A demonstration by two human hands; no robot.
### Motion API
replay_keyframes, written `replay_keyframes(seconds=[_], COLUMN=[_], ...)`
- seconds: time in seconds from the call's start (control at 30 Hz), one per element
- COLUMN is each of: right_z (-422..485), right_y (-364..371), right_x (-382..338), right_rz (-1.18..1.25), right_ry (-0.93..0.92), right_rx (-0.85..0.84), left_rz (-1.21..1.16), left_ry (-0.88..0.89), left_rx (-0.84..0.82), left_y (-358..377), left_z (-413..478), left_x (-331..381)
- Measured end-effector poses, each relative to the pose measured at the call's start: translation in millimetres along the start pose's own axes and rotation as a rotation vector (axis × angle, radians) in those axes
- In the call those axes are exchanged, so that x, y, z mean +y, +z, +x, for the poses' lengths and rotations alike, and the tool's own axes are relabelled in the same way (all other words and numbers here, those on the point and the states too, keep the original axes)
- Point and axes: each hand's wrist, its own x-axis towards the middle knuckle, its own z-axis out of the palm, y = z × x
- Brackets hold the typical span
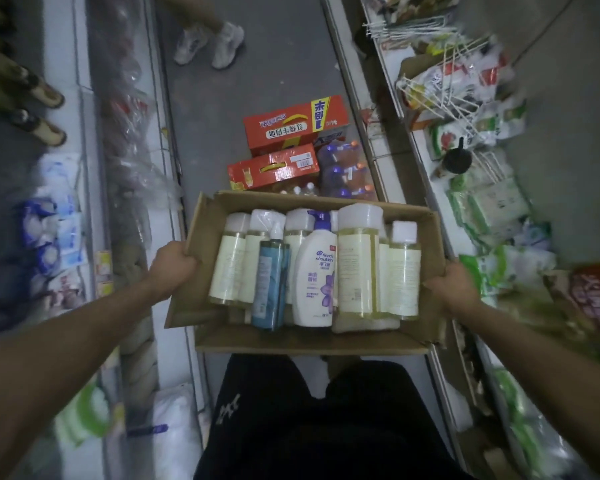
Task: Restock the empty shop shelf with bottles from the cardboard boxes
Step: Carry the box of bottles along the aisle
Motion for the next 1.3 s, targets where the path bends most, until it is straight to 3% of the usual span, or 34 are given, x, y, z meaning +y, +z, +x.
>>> replay_keyframes(seconds=[0.27,0.67,0.9,1.3], right_z=[-89.8,-269.8,-385.7,-594.2], right_y=[15.8,86.9,123.6,197.4], right_x=[89.9,237.2,336.1,493.0], right_rz=[0.103,0.583,0.796,0.932], right_ry=[0.182,0.675,0.842,1.082], right_rx=[0.143,0.338,0.479,0.635], left_rz=[0.144,0.556,0.668,0.836], left_ry=[0.205,0.667,0.899,1.165], left_rx=[-0.095,-0.273,-0.402,-0.655], left_y=[5.2,96.8,201.3,381.9], left_z=[-14.9,-68.6,-165.4,-385.1], left_x=[47.1,172.6,209.7,185.0])
